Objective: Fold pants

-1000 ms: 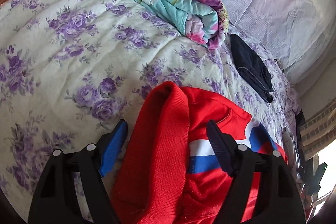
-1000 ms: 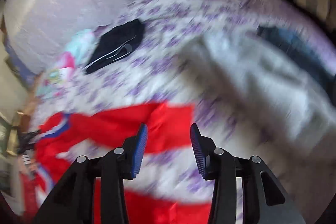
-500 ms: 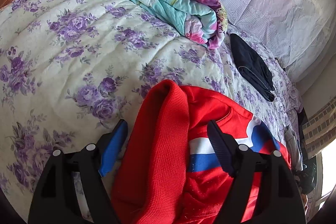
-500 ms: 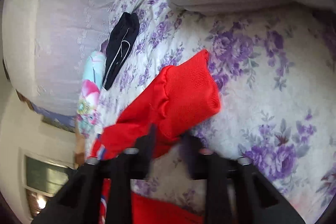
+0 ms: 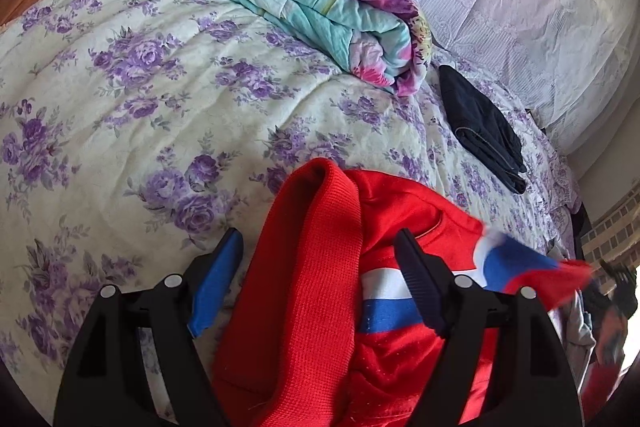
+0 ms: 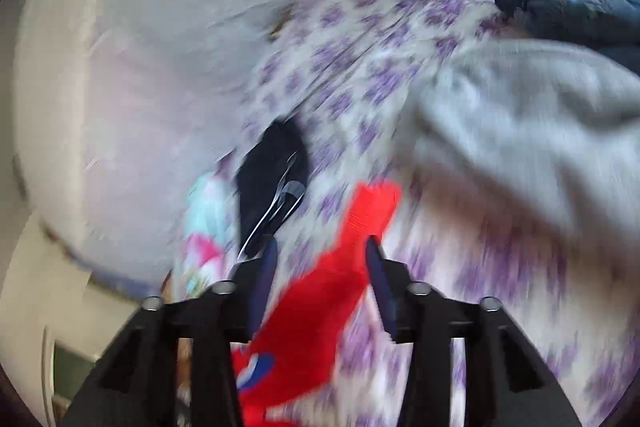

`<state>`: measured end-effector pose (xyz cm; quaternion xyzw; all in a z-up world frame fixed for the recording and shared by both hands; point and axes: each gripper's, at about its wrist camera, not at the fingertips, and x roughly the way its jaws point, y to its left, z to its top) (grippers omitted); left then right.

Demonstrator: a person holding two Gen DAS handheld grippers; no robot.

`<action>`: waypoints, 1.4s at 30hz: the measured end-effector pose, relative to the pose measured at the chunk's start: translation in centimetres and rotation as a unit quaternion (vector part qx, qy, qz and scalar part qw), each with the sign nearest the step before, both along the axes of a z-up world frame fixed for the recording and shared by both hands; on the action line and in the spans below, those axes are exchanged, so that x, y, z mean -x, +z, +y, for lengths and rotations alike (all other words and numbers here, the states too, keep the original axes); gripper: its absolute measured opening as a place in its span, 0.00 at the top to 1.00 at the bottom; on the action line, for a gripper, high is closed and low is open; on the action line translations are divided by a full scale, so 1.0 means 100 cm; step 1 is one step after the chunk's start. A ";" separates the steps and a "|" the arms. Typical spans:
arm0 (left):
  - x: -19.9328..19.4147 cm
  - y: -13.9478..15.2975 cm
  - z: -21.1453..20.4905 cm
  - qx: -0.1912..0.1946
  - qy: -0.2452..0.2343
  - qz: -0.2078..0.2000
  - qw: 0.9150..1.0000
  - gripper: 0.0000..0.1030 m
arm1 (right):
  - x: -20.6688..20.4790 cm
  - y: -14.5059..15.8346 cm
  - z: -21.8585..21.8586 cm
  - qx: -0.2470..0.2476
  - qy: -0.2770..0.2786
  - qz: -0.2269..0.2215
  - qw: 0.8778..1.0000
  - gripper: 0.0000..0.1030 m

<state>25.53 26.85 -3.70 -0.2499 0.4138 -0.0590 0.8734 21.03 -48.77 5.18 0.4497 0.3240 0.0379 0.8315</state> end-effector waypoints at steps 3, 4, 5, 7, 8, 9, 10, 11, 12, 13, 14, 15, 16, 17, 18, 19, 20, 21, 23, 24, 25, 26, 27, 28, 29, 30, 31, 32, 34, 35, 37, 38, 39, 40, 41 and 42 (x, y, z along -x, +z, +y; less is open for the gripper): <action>0.002 -0.002 0.009 0.024 0.009 -0.001 1.000 0.27 | -0.013 -0.004 -0.010 0.019 -0.018 -0.029 0.999 0.54; 0.002 -0.004 0.011 0.031 0.009 -0.001 0.999 0.27 | -0.010 -0.009 -0.006 0.029 -0.003 -0.032 0.999 0.54; 0.001 -0.005 0.011 0.034 0.009 0.001 0.999 0.26 | -0.005 -0.016 -0.001 0.044 0.011 -0.027 0.999 0.54; -0.001 -0.005 0.009 0.030 0.007 0.002 1.000 0.24 | 0.005 -0.036 0.001 0.080 0.031 -0.001 0.996 0.53; -0.001 -0.004 0.007 0.024 0.005 0.002 1.000 0.23 | 0.010 -0.046 0.001 0.089 0.037 0.011 0.995 0.52; -0.001 -0.003 0.004 0.015 0.003 0.002 1.000 0.23 | 0.010 -0.057 0.000 0.093 0.043 0.020 0.995 0.52; -0.001 -0.003 0.003 0.010 0.003 0.001 1.000 0.23 | 0.009 -0.065 -0.002 0.093 0.053 0.029 0.994 0.55; -0.001 -0.003 0.002 0.007 0.003 0.002 1.000 0.23 | 0.009 -0.071 0.001 0.096 0.062 0.036 0.993 0.57; -0.001 -0.003 0.002 0.008 0.004 0.002 1.000 0.23 | 0.010 -0.076 0.007 0.104 0.073 0.041 0.991 0.63; -0.001 -0.003 0.002 0.010 0.004 0.001 1.000 0.23 | 0.010 -0.080 0.017 0.113 0.086 0.045 0.989 0.68; -0.001 -0.003 0.003 0.014 0.006 0.001 1.000 0.23 | 0.005 -0.081 0.030 0.125 0.104 0.049 0.985 0.69; -0.002 -0.004 0.004 0.018 0.008 0.002 1.000 0.23 | -0.003 -0.079 0.046 0.141 0.124 0.050 0.981 0.69; -0.002 -0.004 0.004 0.020 0.009 0.002 1.000 0.23 | -0.013 -0.075 0.064 0.165 0.138 0.046 0.975 0.69; -0.002 -0.004 0.004 0.020 0.010 0.001 1.000 0.22 | -0.026 -0.067 0.088 0.216 0.144 0.040 0.965 0.69; -0.002 -0.004 0.004 0.020 0.010 0.001 1.000 0.22 | -0.037 -0.060 0.105 0.259 0.146 0.037 0.954 0.69; -0.002 -0.004 0.004 0.019 0.009 0.000 1.000 0.22 | -0.054 -0.055 0.122 0.303 0.154 0.037 0.940 0.70; -0.001 -0.004 0.005 0.021 0.010 -0.001 1.000 0.22 | -0.070 -0.054 0.135 0.338 0.156 0.042 0.927 0.72; -0.001 -0.005 0.007 0.025 0.011 -0.002 1.000 0.22 | -0.078 -0.055 0.140 0.353 0.153 0.050 0.922 0.71; 0.000 -0.006 0.009 0.033 0.013 -0.003 0.999 0.22 | -0.093 -0.050 0.140 0.334 0.152 0.056 0.928 0.66; 0.001 -0.006 0.011 0.040 0.014 -0.002 0.999 0.22 | -0.090 -0.046 0.135 0.309 0.158 0.044 0.937 0.61; 0.001 -0.006 0.012 0.043 0.014 -0.002 0.999 0.22 | -0.084 -0.041 0.128 0.280 0.158 0.027 0.946 0.51; 0.002 -0.006 0.012 0.044 0.014 -0.002 0.999 0.22 | -0.072 -0.034 0.116 0.257 0.148 0.010 0.955 0.48; 0.001 -0.006 0.012 0.044 0.013 -0.001 0.999 0.21 | -0.065 -0.031 0.110 0.247 0.137 0.005 0.959 0.46; 0.001 -0.006 0.011 0.042 0.012 0.000 0.999 0.20 | -0.057 -0.030 0.101 0.235 0.130 0.005 0.963 0.46; -0.001 -0.005 0.009 0.035 0.010 0.001 0.999 0.19 | -0.050 -0.031 0.091 0.220 0.127 0.012 0.967 0.46; -0.001 -0.004 0.007 0.030 0.009 0.002 1.000 0.17 | -0.045 -0.037 0.078 0.195 0.125 0.029 0.972 0.46; -0.002 -0.004 0.004 0.021 0.007 0.004 1.000 0.17 | -0.042 -0.044 0.067 0.168 0.121 0.043 0.977 0.46; -0.002 -0.003 0.002 0.016 0.007 0.005 1.000 0.17 | -0.042 -0.051 0.059 0.142 0.119 0.056 0.981 0.46; -0.002 -0.003 0.000 0.006 0.006 0.005 1.000 0.17 | -0.046 -0.060 0.047 0.109 0.104 0.065 0.986 0.46; -0.002 -0.003 0.001 0.008 0.007 0.005 1.000 0.17 | -0.049 -0.063 0.045 0.101 0.096 0.066 0.988 0.46; -0.001 -0.003 0.002 0.015 0.008 0.004 1.000 0.17 | -0.064 -0.076 0.041 0.079 0.089 0.079 0.990 0.46; -0.001 -0.004 0.003 0.019 0.008 0.004 1.000 0.17 | -0.071 -0.086 0.042 0.065 0.088 0.087 0.990 0.46; -0.001 -0.004 0.004 0.024 0.008 0.004 1.000 0.15 | -0.078 -0.093 0.046 0.056 0.091 0.092 0.990 0.46; -0.002 -0.005 0.004 0.027 0.006 0.003 1.000 0.15 | -0.081 -0.096 0.048 0.060 0.086 0.088 0.991 0.47; -0.002 -0.005 0.004 0.028 0.004 0.001 1.000 0.14 | -0.083 -0.094 0.051 0.077 0.078 0.076 0.991 0.59; -0.003 -0.005 0.004 0.028 0.003 0.001 1.000 0.13 | -0.084 -0.093 0.054 0.087 0.076 0.073 0.991 0.72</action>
